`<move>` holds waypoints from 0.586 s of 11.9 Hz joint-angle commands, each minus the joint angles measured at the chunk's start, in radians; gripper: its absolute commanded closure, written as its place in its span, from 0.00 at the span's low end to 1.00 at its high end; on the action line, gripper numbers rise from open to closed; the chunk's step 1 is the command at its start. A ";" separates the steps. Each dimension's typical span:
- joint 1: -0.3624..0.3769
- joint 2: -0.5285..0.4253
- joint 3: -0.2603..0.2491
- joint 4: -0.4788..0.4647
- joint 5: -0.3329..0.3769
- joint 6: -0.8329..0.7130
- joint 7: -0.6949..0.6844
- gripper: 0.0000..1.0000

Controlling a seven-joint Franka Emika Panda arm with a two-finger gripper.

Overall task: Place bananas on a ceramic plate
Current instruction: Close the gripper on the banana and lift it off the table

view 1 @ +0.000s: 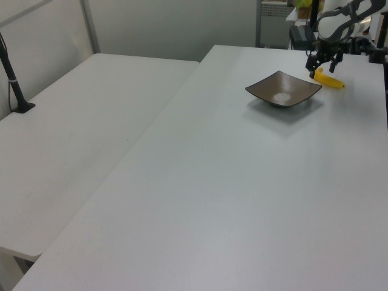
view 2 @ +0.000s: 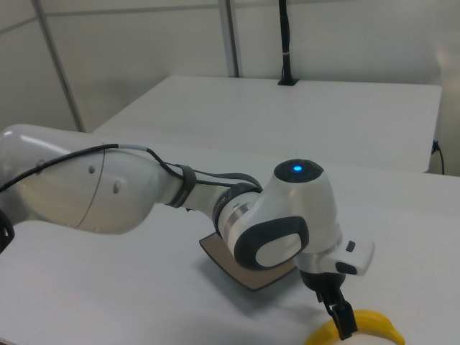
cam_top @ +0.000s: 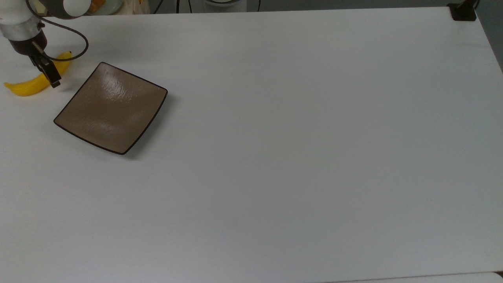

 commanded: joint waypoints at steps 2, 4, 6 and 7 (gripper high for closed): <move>-0.020 0.072 0.009 0.059 0.005 0.013 0.006 0.42; -0.024 0.073 0.009 0.078 0.010 0.013 0.001 0.69; -0.027 0.073 0.009 0.079 0.010 0.013 0.001 0.76; -0.031 0.072 0.009 0.079 0.010 0.013 0.001 0.77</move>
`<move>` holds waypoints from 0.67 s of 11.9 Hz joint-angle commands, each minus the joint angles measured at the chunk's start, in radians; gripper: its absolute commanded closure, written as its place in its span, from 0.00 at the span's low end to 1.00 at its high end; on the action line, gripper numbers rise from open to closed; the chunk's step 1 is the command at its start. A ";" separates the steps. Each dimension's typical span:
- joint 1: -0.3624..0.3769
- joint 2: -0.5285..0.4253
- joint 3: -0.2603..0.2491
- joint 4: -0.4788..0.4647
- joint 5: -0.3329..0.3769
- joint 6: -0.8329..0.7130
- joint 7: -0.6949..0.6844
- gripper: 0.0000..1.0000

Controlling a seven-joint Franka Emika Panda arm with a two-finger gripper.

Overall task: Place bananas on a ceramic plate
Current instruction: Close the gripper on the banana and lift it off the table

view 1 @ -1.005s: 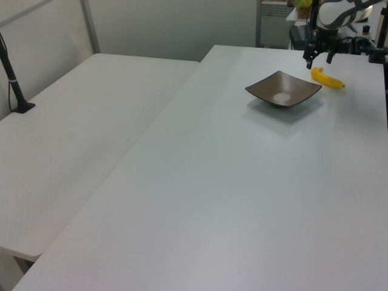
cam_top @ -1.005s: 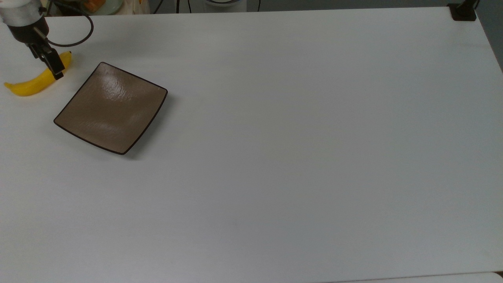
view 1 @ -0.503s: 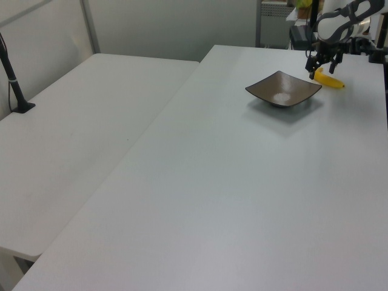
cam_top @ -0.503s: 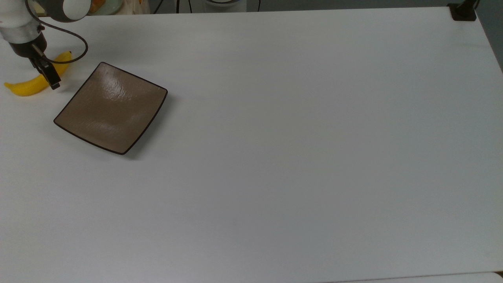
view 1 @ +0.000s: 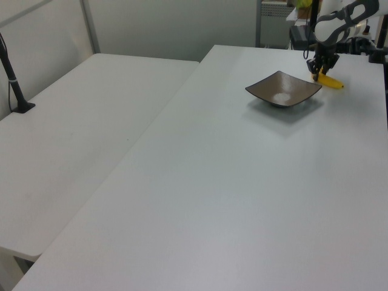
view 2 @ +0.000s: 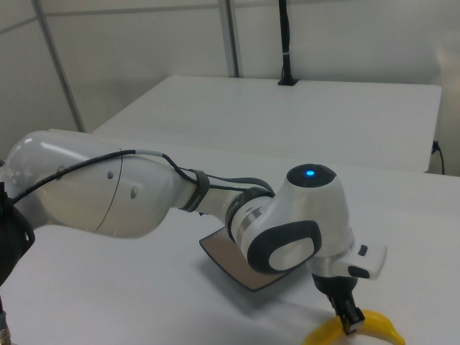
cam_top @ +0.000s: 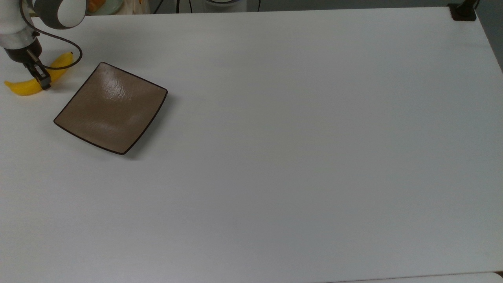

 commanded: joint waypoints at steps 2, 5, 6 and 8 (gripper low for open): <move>-0.015 -0.008 0.013 0.023 0.008 0.001 0.002 0.77; -0.016 -0.025 0.026 0.052 0.038 -0.009 0.009 0.76; -0.016 -0.041 0.028 0.052 0.054 -0.030 0.006 0.76; -0.015 -0.077 0.054 0.055 0.068 -0.088 0.006 0.76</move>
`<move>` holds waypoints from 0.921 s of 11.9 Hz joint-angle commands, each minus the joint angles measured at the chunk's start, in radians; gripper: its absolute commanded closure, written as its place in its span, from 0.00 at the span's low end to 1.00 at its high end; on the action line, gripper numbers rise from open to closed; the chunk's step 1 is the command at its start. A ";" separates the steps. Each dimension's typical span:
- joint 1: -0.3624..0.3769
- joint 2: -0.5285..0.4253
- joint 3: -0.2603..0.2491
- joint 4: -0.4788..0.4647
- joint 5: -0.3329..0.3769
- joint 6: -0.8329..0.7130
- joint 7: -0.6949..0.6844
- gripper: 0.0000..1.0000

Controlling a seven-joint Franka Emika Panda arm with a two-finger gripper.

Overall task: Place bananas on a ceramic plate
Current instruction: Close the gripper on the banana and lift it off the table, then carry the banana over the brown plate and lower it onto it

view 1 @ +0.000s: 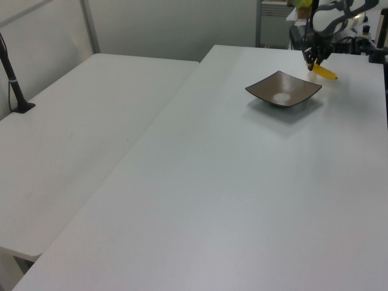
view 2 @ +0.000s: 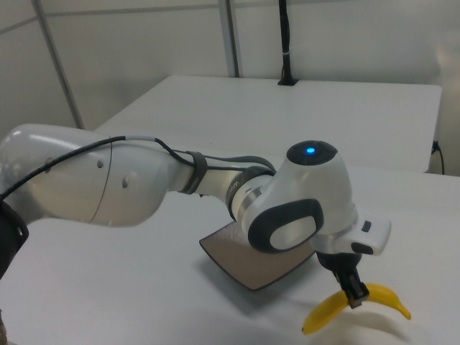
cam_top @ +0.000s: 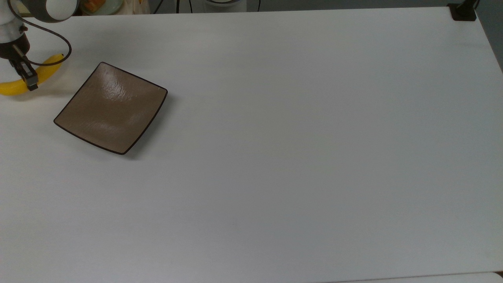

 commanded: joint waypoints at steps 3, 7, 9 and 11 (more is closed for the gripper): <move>0.006 -0.108 0.093 -0.007 0.087 -0.100 0.015 0.76; 0.046 -0.131 0.167 0.051 0.124 -0.163 0.048 0.74; 0.084 -0.120 0.192 0.048 0.124 -0.172 0.042 0.70; 0.098 -0.117 0.216 0.044 0.123 -0.172 0.042 0.00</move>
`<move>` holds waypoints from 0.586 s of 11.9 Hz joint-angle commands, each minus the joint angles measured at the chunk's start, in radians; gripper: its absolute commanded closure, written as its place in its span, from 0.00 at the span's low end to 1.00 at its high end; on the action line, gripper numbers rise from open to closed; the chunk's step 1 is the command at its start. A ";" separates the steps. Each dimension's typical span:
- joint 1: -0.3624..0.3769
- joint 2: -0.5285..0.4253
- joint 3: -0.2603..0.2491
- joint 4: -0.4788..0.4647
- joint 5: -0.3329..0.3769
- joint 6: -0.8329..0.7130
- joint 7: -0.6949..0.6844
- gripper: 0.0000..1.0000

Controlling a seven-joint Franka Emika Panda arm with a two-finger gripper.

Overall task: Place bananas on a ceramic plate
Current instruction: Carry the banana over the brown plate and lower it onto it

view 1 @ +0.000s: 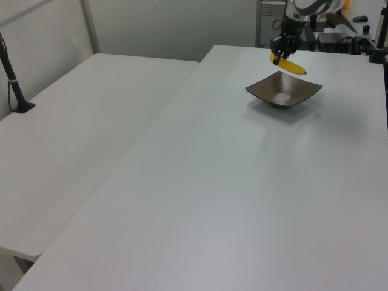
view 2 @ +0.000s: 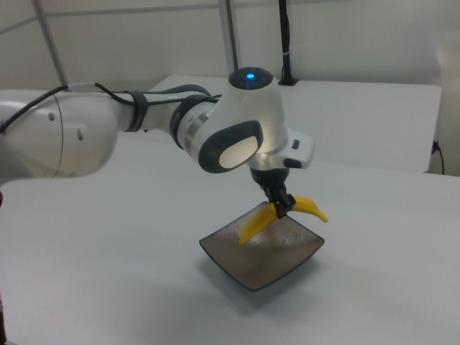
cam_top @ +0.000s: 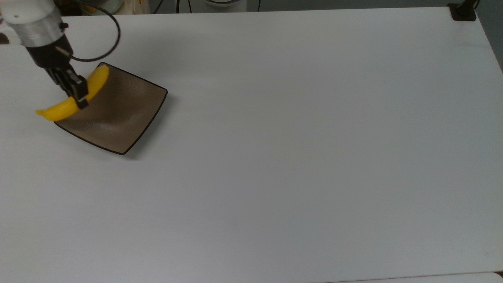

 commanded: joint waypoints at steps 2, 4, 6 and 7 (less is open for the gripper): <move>0.029 -0.003 0.020 0.005 0.004 -0.023 0.002 0.00; 0.029 -0.011 0.020 0.011 -0.003 -0.036 0.001 0.00; 0.032 -0.035 0.020 0.025 -0.009 -0.101 -0.015 0.00; 0.064 -0.058 0.020 0.025 -0.027 -0.150 -0.045 0.00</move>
